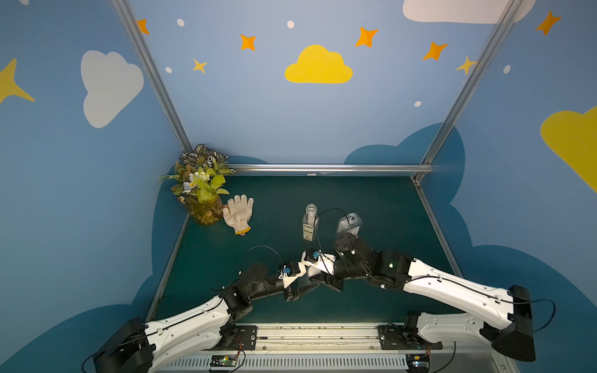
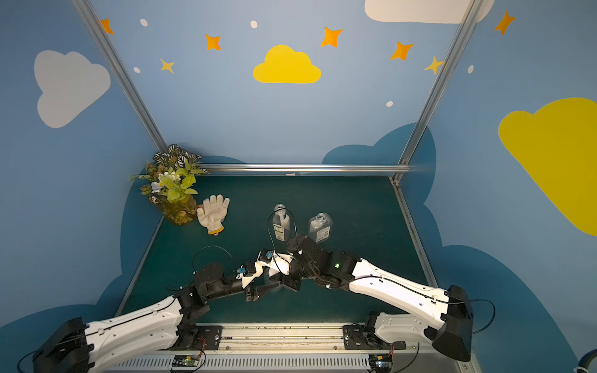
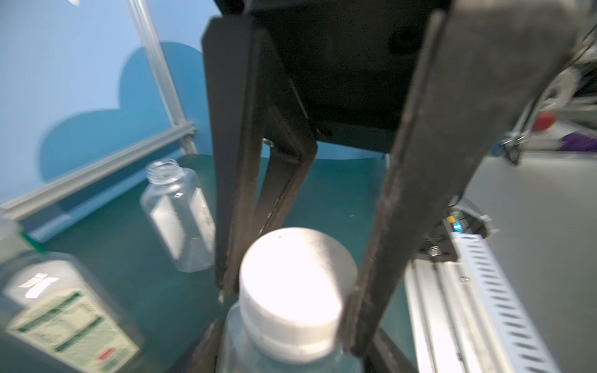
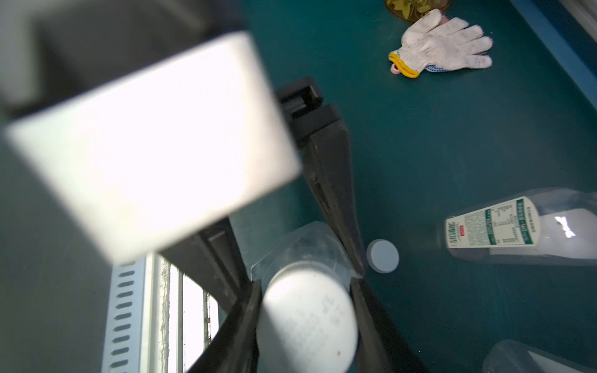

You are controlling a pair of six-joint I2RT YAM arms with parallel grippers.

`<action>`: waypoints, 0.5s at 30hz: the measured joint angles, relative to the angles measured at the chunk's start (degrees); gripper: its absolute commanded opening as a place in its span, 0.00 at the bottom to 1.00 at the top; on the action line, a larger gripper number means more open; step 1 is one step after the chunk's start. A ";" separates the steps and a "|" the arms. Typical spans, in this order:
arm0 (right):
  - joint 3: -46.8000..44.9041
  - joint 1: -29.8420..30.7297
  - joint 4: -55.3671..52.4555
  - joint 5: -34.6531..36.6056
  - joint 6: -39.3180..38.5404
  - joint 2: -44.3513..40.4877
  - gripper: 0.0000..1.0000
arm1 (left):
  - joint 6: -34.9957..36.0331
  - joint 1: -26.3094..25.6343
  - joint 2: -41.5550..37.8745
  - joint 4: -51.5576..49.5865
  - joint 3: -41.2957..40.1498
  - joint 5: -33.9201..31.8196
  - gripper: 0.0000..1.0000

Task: Screw on the bottle caps
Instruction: Place the plastic bottle at the center of the board.

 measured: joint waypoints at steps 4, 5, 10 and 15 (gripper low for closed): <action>6.51 -1.66 0.26 3.32 1.44 5.90 0.02 | -0.79 -0.04 -7.50 -3.17 -0.59 -10.12 1.00; 8.13 -2.16 0.28 3.96 1.75 7.43 0.02 | -1.11 -0.04 -9.42 -3.87 -0.81 -12.70 1.00; 16.39 -3.89 0.48 6.19 3.13 16.33 0.02 | -1.95 -0.04 -20.57 -7.54 -3.02 -25.66 1.00; 25.09 -4.57 0.46 7.45 4.68 25.29 0.02 | -2.95 -0.04 -27.45 -11.54 -4.04 -36.65 1.00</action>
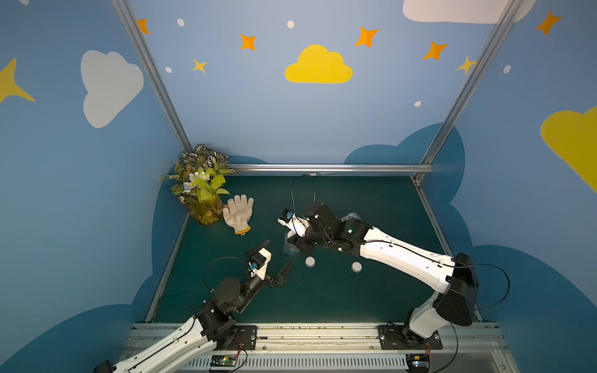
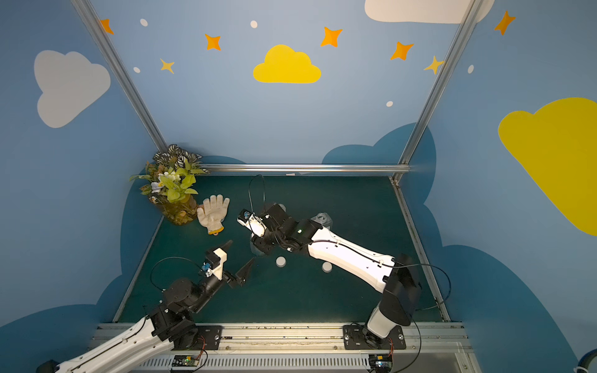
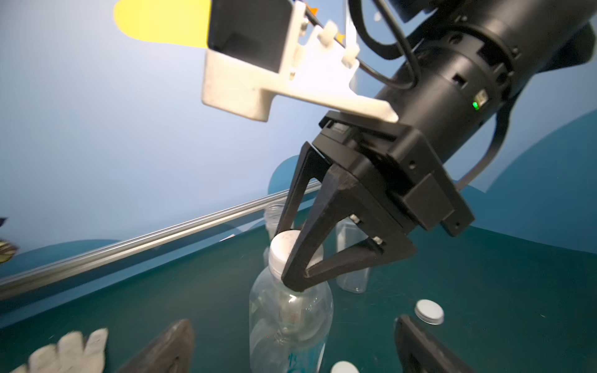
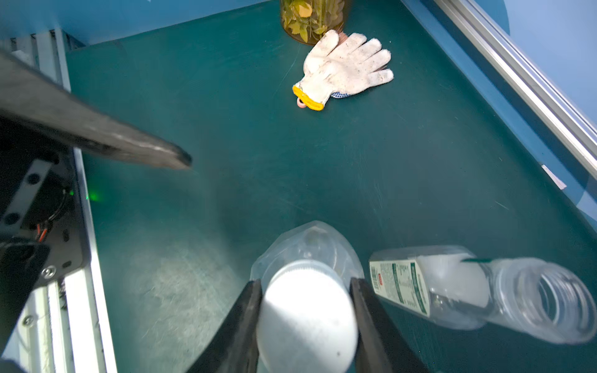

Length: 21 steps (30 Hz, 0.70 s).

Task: Screw on the bottle caps
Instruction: Place the plastic bottle at the center of the board.

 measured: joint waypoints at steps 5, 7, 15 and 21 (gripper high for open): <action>8.09 -0.20 -0.09 0.98 1.05 8.17 0.02 | -1.40 0.04 -1.53 -5.07 0.20 -8.26 1.00; 10.95 -0.44 -0.20 1.27 1.31 11.23 0.02 | -2.19 0.07 -1.18 -7.50 0.72 -10.64 1.00; 18.97 -0.76 -0.96 2.16 1.92 19.98 0.04 | -5.66 0.87 0.90 -14.21 4.20 -14.91 1.00; 21.64 -1.11 -1.46 2.49 2.47 23.23 0.07 | -8.13 2.21 1.57 -17.73 5.70 -15.26 1.00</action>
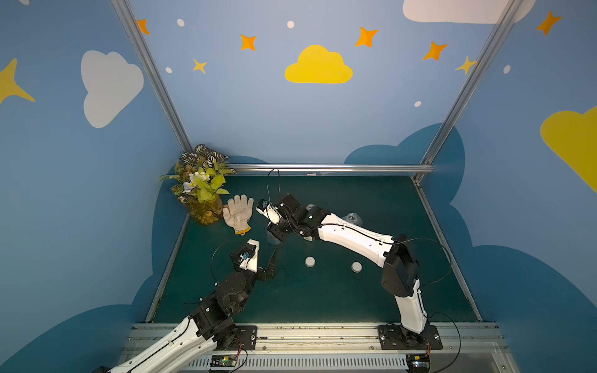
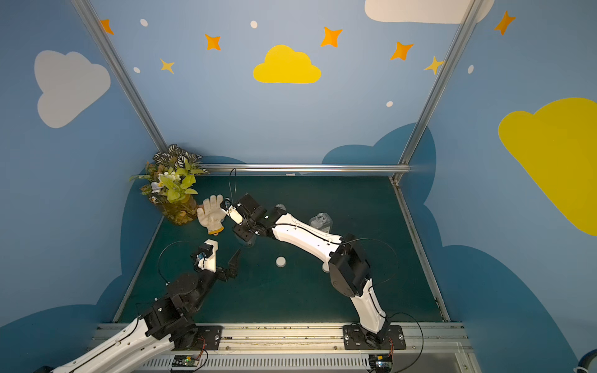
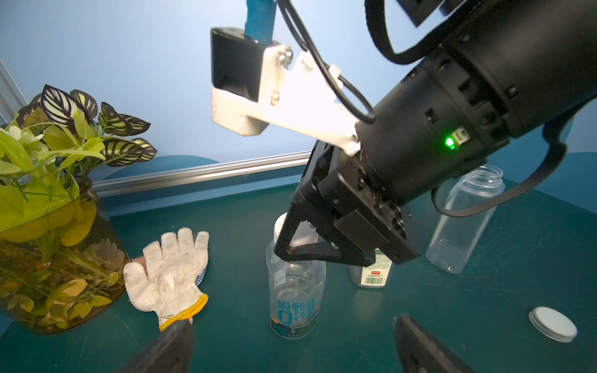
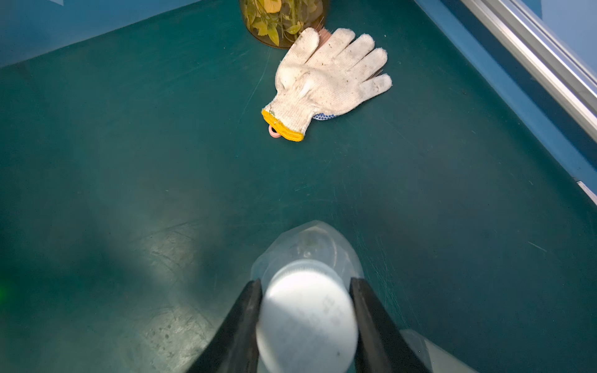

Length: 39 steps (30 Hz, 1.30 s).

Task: Screw on the bottle caps
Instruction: Place the plastic bottle at the center of the board.

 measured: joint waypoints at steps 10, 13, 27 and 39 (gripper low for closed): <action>1.16 -0.35 0.09 0.04 0.24 2.01 0.25 | -2.08 1.88 3.98 -2.51 2.10 2.49 1.00; 1.64 -0.50 0.09 -0.02 0.35 2.36 0.30 | -2.34 2.10 4.79 -2.51 2.14 3.41 1.00; 1.97 -1.20 0.00 -0.63 1.51 3.93 0.71 | -2.54 2.51 5.16 -2.36 2.14 5.84 1.00; 5.05 -1.36 -0.52 -0.61 1.11 4.17 0.88 | -2.54 2.73 5.77 -2.27 2.14 7.28 1.00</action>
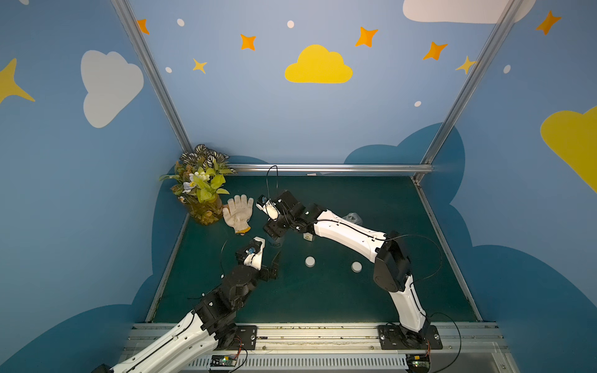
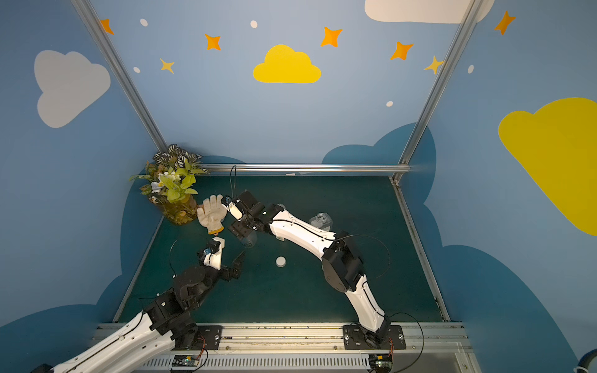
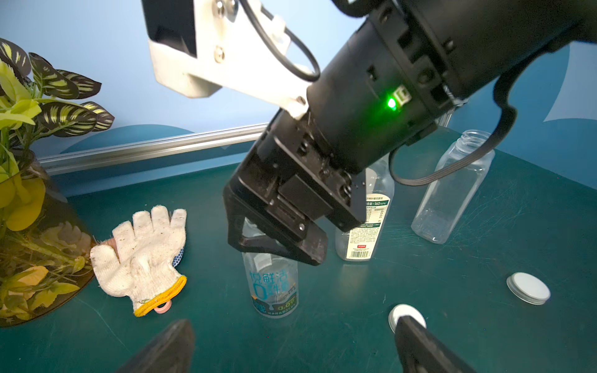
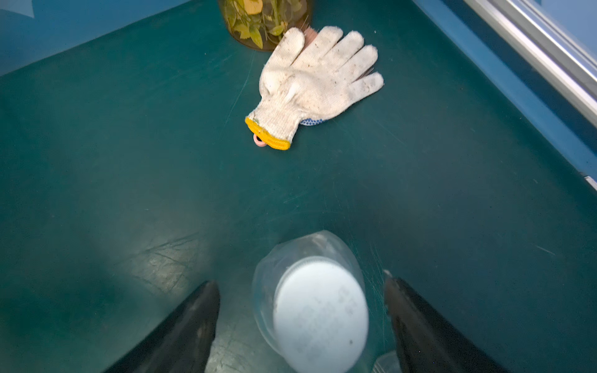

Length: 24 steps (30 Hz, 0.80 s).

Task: Screw on the bottle caps
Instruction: Place the plastic bottle at the center of the board.

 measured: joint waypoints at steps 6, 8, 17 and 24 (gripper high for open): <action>1.42 -0.11 -0.83 1.11 -0.55 -0.31 0.90 | 0.00 0.11 0.61 0.15 0.00 0.87 1.00; 1.42 -0.15 -1.60 2.21 -0.50 -1.11 0.92 | -0.02 0.26 1.31 0.26 0.00 1.11 1.00; 1.42 -0.28 -4.20 10.08 2.67 -9.46 0.94 | -1.38 1.09 6.34 0.22 1.81 2.71 1.00; 1.44 -1.36 -7.69 17.35 5.95 -13.77 0.97 | -2.21 2.32 9.84 0.35 2.56 6.01 1.00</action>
